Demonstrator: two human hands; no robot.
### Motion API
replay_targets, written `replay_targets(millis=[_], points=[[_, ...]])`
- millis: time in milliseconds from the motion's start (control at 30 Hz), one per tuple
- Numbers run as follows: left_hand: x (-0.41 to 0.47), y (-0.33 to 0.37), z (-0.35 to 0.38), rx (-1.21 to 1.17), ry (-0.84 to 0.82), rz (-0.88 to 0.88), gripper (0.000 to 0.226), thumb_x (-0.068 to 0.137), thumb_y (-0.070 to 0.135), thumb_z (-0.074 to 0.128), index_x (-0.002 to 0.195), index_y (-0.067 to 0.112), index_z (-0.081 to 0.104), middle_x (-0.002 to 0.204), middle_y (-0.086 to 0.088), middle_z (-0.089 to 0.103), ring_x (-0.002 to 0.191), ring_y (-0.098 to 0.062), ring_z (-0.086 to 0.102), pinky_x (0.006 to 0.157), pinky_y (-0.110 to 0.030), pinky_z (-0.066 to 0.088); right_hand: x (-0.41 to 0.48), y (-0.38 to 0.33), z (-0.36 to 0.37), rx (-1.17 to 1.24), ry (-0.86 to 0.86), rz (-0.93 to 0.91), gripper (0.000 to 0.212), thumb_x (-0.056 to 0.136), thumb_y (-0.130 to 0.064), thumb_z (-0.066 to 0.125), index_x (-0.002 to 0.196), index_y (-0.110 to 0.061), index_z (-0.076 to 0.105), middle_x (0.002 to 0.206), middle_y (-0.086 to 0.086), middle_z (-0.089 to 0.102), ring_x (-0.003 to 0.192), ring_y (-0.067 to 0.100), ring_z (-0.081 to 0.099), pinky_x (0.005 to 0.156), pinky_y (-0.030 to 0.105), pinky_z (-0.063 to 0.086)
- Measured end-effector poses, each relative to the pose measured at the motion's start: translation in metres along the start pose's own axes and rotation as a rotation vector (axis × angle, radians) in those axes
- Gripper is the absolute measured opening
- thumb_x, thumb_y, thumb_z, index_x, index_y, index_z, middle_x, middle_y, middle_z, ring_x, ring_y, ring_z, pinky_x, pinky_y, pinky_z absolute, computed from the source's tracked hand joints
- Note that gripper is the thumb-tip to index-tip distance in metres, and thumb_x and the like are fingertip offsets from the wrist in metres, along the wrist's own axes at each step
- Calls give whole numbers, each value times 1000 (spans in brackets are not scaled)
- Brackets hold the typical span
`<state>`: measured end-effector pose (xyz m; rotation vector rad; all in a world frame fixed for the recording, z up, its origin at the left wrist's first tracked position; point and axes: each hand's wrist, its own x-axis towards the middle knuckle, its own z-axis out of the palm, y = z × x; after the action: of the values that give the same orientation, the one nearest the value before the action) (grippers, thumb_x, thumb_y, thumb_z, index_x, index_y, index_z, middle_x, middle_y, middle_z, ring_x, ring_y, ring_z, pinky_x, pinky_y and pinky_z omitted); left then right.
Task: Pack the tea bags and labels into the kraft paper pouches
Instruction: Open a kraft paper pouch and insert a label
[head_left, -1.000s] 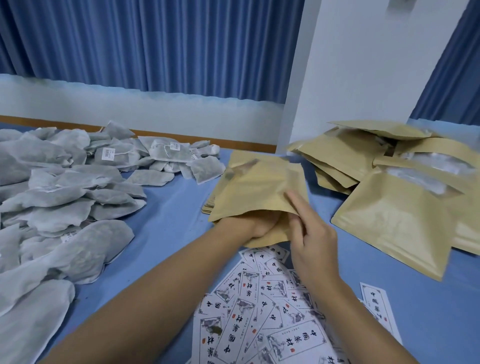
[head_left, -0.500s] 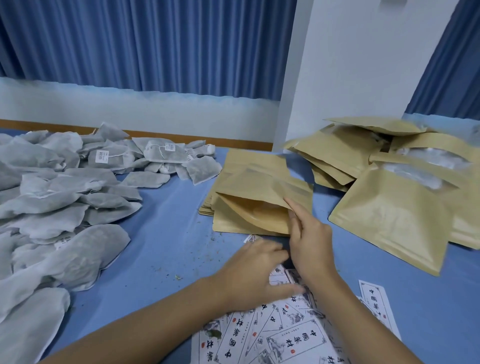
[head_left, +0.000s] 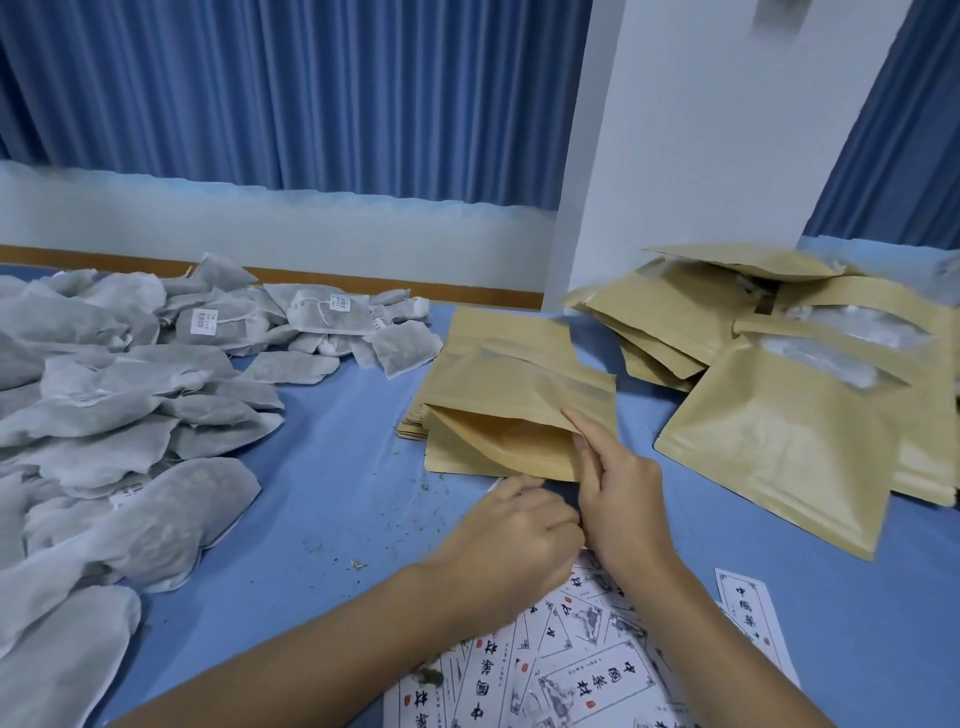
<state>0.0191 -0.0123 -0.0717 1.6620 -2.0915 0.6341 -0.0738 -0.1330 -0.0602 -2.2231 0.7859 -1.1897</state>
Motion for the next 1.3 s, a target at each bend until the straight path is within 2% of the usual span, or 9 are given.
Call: replay_targets(millis=[167, 400, 533, 667, 800, 933, 1033, 1200, 1300], points=[[0, -26, -22, 82, 385, -46, 7, 90, -5, 64, 90, -2, 71, 101, -12, 70, 87, -28, 65, 67, -35, 52, 0, 2, -2, 6, -23, 19, 36, 103, -13, 52, 130, -31, 66, 52, -5, 38, 50, 11, 36, 51, 18, 32], [2, -29, -26, 212, -15, -331, 35, 54, -6, 82, 83, 10, 69, 89, -2, 66, 78, -22, 63, 45, -30, 47, -2, 2, 0, 14, -20, 6, 37, 102, -10, 53, 132, -29, 66, 50, -9, 37, 52, 11, 39, 50, 16, 32], [13, -34, -16, 167, -204, -499, 28, 78, -5, 60, 99, 13, 56, 103, 0, 50, 99, -19, 48, 61, -29, 36, -3, 2, 1, 28, -15, -6, 37, 101, -8, 55, 131, -26, 67, 49, -11, 40, 51, 8, 42, 49, 12, 32], [38, -49, 2, 1, -370, -749, 14, 88, 3, 53, 82, 15, 49, 78, -3, 49, 84, -26, 53, 66, -34, 38, -5, -3, 2, 40, -32, -98, 38, 99, -2, 56, 130, -20, 67, 67, -34, 56, 61, -6, 52, 56, 3, 34], [68, -74, 21, -12, -519, -891, 46, 96, 45, 47, 136, 24, 46, 138, -6, 47, 131, -30, 43, 112, -39, 33, -6, -6, 3, 38, -9, -168, 36, 98, 1, 57, 128, -15, 68, 79, -47, 54, 72, -16, 54, 67, -3, 34], [82, -90, 27, 16, -617, -865, 48, 106, 36, 34, 148, 15, 32, 154, -11, 34, 142, -28, 31, 116, -33, 21, -7, -4, 3, 48, -14, -168, 34, 100, -2, 56, 128, -16, 68, 78, -44, 56, 70, -15, 54, 72, -3, 33], [83, -95, 23, -77, -754, -739, 43, 108, 30, 36, 147, 14, 38, 152, -11, 40, 140, -27, 38, 113, -33, 27, -7, -8, 3, 90, -86, -154, 35, 102, -7, 53, 132, -21, 66, 123, -10, 69, 104, -7, 63, 97, 16, 47], [81, -85, 32, -337, -349, -725, 17, 104, 22, 42, 116, 16, 52, 112, -6, 55, 104, -22, 52, 105, -35, 39, -4, -1, 2, 72, -28, -91, 32, 102, -8, 54, 128, -18, 69, 58, -20, 53, 59, -8, 52, 62, 1, 35], [79, -71, 27, -430, -296, -771, 32, 104, 26, 44, 130, 11, 57, 132, -15, 58, 123, -32, 53, 111, -40, 38, -5, 1, 2, 62, -45, -91, 31, 102, -8, 55, 126, -19, 70, 54, -26, 52, 56, -1, 52, 57, 5, 34]])
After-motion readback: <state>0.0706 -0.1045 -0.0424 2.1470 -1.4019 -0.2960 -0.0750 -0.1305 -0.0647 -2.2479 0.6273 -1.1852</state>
